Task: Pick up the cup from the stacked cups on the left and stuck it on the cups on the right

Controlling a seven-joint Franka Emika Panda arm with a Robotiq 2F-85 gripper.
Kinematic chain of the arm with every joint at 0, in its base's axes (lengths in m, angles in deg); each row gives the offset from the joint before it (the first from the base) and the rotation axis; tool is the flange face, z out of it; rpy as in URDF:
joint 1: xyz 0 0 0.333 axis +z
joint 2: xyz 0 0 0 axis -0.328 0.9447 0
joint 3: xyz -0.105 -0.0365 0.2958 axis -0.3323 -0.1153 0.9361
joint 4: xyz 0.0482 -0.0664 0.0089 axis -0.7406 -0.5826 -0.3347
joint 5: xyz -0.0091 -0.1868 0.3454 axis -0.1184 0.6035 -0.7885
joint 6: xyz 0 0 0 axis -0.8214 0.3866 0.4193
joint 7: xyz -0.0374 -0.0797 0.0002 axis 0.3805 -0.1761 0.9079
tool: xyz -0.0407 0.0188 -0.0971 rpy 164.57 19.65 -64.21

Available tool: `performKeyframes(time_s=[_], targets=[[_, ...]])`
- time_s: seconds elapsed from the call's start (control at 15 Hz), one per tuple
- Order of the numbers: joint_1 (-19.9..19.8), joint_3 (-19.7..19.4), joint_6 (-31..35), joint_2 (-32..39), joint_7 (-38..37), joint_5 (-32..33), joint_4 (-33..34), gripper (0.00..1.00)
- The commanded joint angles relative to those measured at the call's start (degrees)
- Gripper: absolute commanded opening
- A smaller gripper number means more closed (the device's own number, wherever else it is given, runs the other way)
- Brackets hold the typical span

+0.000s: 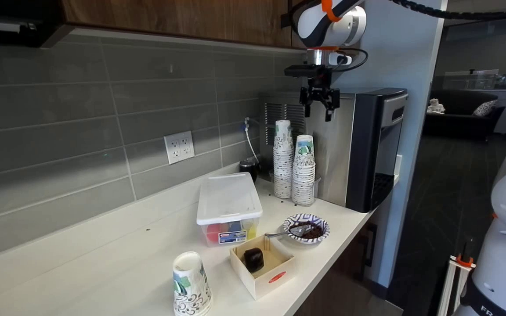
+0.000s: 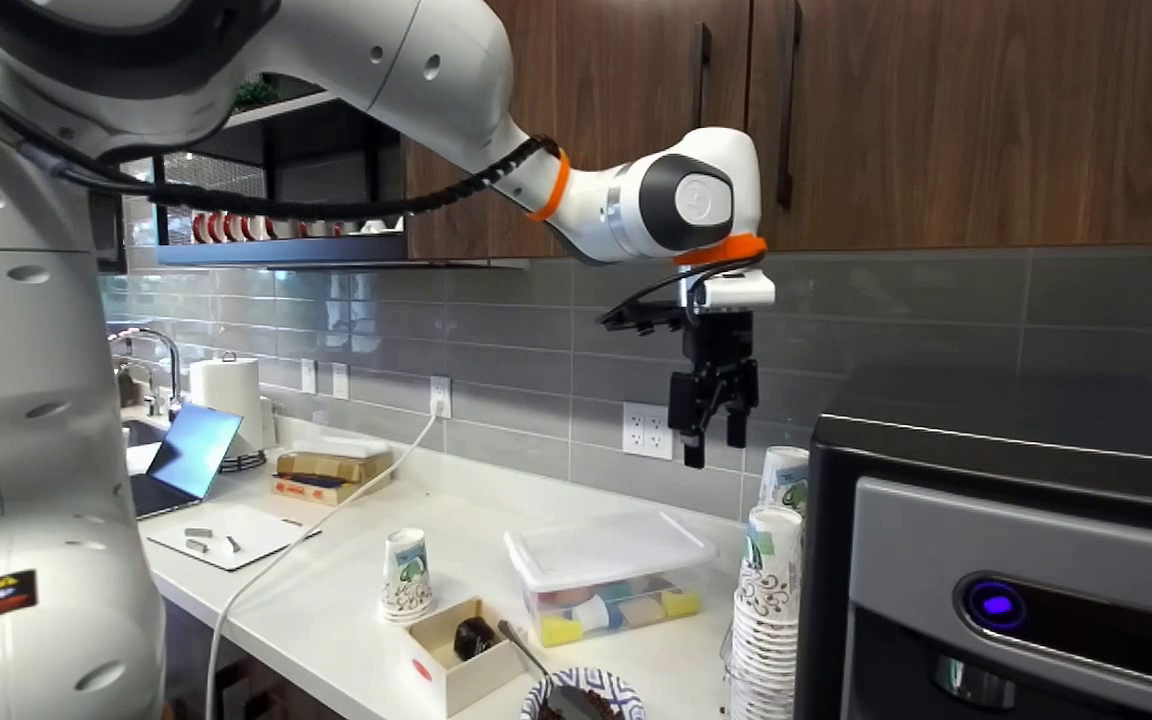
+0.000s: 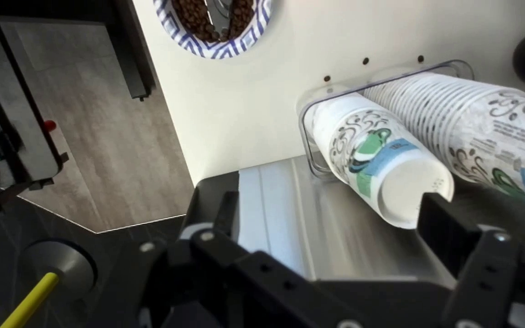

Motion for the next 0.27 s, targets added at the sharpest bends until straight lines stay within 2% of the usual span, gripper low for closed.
performKeyframes(time_s=[0.0, 0.2], targets=[[0.23, 1.79, 1.0, -11.66, -1.54, 1.1, -11.77, 1.0], [-0.81, 3.58, 0.67, -19.01, -2.46, 1.14, -18.84, 1.0]])
